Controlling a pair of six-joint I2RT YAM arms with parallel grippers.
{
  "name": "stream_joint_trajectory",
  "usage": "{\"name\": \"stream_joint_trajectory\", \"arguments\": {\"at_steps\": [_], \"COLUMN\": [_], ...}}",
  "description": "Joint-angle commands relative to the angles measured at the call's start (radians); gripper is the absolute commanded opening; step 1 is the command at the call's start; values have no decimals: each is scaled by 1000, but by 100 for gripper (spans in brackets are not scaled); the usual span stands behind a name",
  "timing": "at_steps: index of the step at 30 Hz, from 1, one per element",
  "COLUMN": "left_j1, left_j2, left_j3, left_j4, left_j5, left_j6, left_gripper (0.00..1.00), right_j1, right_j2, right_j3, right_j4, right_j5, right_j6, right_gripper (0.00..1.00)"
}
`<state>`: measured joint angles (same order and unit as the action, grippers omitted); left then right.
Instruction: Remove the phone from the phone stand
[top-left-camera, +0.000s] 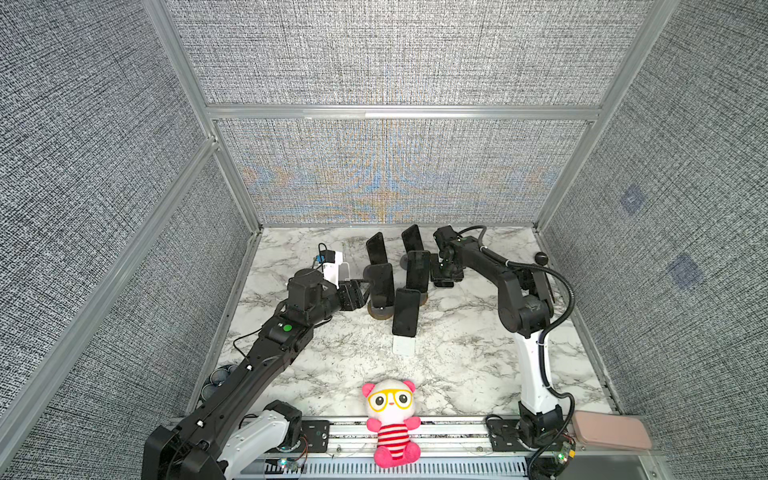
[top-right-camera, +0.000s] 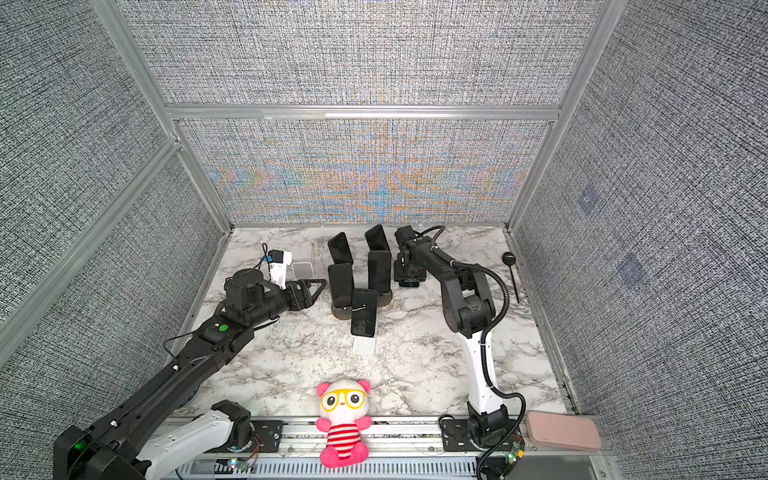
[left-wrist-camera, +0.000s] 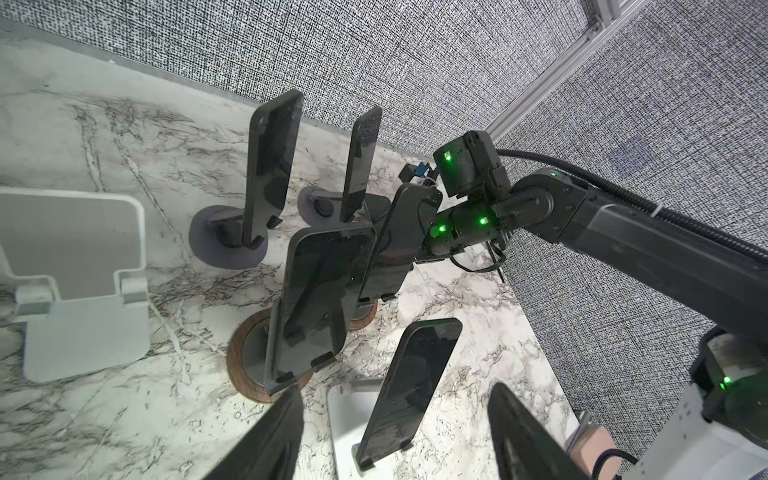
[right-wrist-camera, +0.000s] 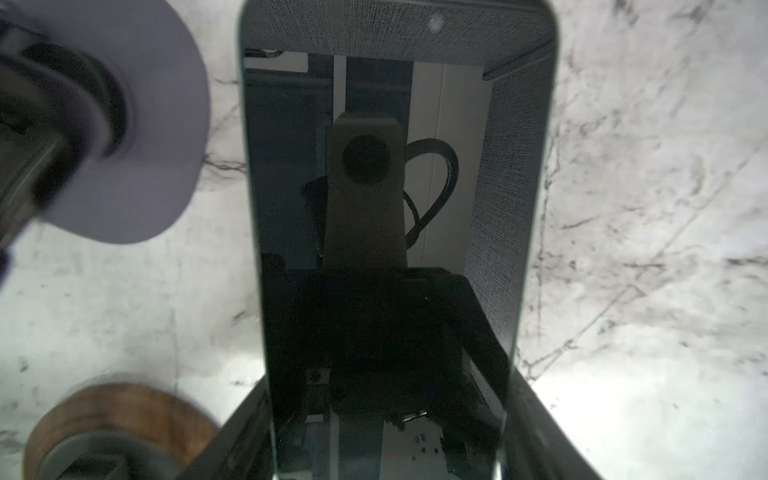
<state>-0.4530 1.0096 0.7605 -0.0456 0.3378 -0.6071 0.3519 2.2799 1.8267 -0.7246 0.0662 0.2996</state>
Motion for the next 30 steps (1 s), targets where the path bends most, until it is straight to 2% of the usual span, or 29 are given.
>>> {"name": "stream_joint_trajectory", "arguments": {"at_steps": [1,4,16,30], "left_j1": [0,0,0,0], "left_j2": [-5,-3,11,29], "left_j3": [4,2,4,14], "left_j4": [-6,-7,-8,-10], "left_j5": [-17,-19,-20,-5], "left_j6": [1,3,9,24], "left_gripper": [71,71,71,72], "right_j1": [4,6,10,10], "right_j2": [8,12,3,-15], "right_j3": [7,-3,-36,-49], "right_j4": [28,34,61,67], "right_j5": [-5,-5,-25,-45], "right_j6": [21,25,37,36], "right_gripper": [13,26,57,76]}}
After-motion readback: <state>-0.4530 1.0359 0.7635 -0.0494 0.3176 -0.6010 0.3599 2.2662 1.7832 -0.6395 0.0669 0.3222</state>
